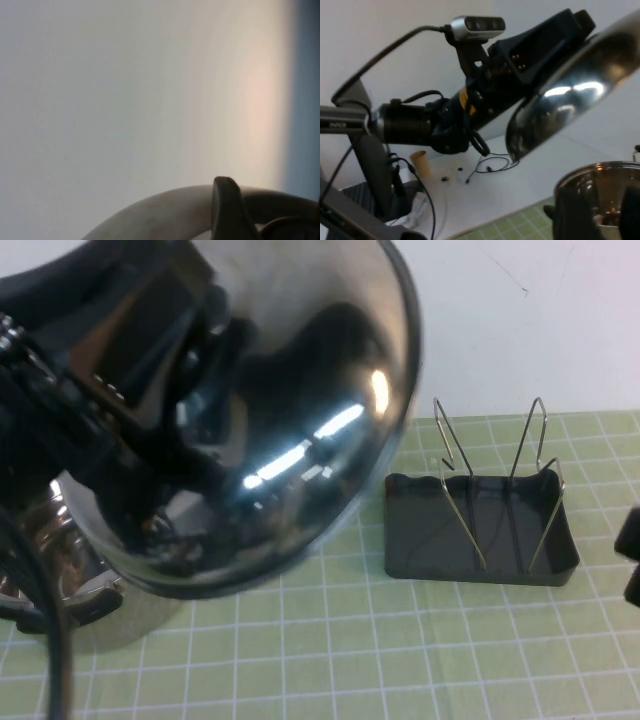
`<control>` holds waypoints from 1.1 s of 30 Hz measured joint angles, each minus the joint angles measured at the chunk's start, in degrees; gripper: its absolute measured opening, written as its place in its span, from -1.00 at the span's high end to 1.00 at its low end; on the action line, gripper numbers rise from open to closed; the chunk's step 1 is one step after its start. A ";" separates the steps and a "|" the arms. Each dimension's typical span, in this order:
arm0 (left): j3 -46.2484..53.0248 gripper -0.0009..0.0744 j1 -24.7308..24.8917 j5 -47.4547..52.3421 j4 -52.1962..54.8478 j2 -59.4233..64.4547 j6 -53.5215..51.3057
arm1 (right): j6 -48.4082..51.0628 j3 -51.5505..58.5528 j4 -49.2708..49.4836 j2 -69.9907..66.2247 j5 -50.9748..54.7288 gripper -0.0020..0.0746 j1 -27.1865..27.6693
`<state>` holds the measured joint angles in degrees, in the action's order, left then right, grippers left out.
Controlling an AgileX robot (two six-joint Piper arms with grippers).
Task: Put pot lid on rack
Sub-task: Hand over the pot lid
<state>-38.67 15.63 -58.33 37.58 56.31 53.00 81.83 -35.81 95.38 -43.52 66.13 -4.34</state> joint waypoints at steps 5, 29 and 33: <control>0.00 0.15 6.16 0.00 -1.45 0.00 -5.98 | -7.55 -5.19 0.07 -2.86 1.60 -0.25 0.00; 0.00 0.15 19.18 -1.38 -4.72 6.09 -14.43 | -18.93 -9.52 0.65 -15.20 -6.42 -0.37 -10.54; 0.32 0.15 19.28 -0.97 -4.60 6.32 -15.31 | -16.43 -9.90 2.23 -16.15 -6.74 0.19 -12.45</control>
<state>-38.35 34.91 -59.30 32.98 62.63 37.68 65.40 -45.71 97.61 -59.67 59.39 -16.79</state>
